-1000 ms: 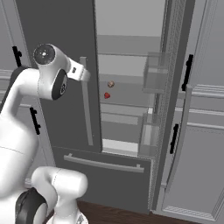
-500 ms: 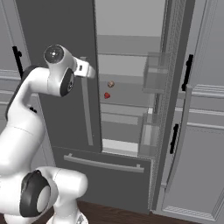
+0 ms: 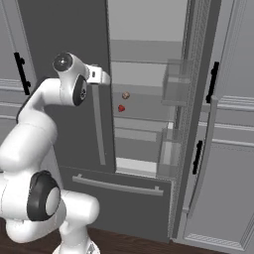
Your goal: Take the strawberry from the fridge and place it on top of the pancake, located on the dining counter.
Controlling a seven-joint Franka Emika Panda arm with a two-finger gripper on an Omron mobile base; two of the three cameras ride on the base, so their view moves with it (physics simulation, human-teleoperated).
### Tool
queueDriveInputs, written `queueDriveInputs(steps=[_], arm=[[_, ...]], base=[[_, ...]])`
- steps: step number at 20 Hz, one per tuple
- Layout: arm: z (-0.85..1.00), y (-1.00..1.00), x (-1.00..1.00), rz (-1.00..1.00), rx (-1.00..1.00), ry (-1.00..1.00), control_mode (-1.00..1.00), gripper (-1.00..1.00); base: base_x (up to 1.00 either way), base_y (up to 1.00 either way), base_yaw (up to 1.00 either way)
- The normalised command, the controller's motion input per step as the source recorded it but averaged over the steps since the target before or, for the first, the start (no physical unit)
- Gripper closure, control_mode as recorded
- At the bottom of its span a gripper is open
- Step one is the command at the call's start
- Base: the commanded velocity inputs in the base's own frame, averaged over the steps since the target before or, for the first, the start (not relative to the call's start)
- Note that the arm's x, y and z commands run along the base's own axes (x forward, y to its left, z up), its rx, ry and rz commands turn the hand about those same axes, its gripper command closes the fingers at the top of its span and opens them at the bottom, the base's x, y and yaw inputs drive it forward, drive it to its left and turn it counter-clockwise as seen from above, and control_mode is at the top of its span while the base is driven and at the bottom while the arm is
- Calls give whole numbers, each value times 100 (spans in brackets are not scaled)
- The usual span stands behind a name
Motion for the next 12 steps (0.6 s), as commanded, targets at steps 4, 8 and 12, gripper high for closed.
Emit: queueDriveInputs(steps=[4, 8, 12], arm=[[-18, 12, 52, 0, -8, 2, -100, -100], [-17, 16, 51, 0, -8, 4, -100, -100], [-13, 1, 51, 0, -4, 3, -100, -100]], base=[[0, 0, 0], [0, 0, 0], [0, 0, 0]])
